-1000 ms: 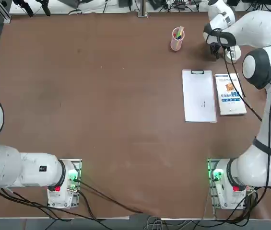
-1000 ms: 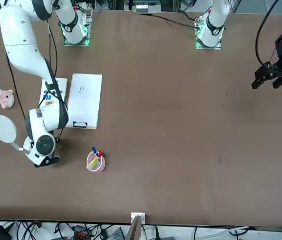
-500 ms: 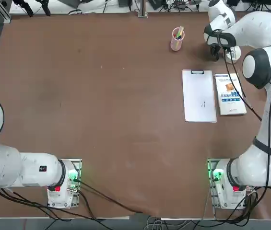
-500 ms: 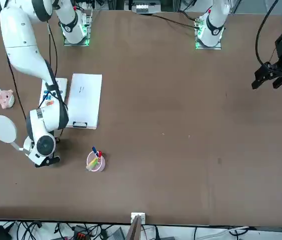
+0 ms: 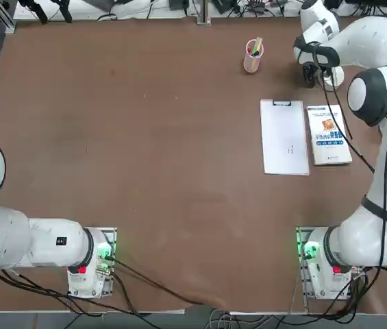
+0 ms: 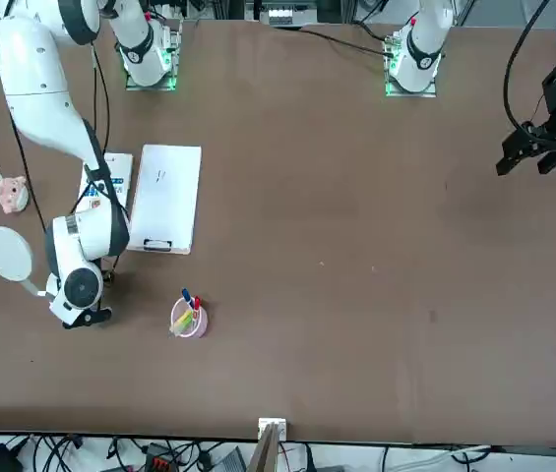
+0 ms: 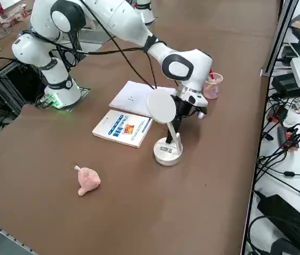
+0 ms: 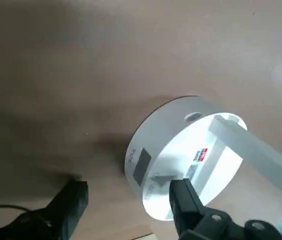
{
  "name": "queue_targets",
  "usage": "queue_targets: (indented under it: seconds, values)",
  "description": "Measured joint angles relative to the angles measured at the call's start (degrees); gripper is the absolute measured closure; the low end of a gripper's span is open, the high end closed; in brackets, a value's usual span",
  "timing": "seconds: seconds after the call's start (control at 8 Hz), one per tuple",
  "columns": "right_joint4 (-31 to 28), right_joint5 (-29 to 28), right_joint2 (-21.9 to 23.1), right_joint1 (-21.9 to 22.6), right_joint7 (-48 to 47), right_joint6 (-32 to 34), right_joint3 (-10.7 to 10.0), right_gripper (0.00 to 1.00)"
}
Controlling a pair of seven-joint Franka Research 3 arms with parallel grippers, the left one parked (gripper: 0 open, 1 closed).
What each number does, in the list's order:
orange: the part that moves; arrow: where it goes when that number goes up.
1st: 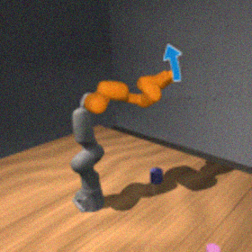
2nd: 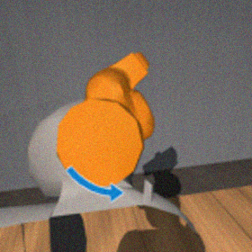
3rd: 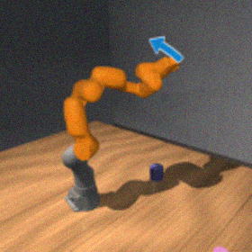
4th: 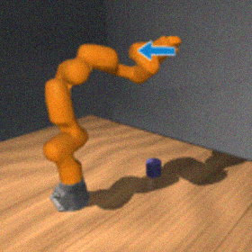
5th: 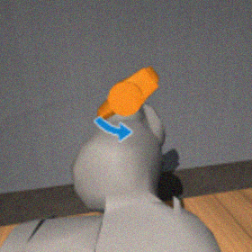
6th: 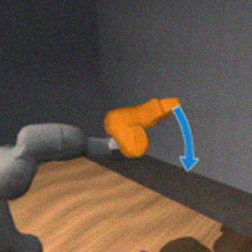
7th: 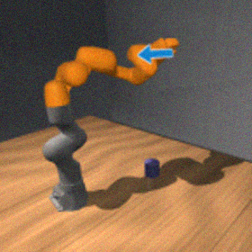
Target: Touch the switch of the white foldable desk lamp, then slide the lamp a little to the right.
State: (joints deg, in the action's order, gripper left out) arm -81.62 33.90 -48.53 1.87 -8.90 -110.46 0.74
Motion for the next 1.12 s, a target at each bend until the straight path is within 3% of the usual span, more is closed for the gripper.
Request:
queue_targets:
  seconds: [1.12]
  values:
    - [-0.06,-1.06,-0.1,0.66,0.0,-0.13,0.04,0.0]
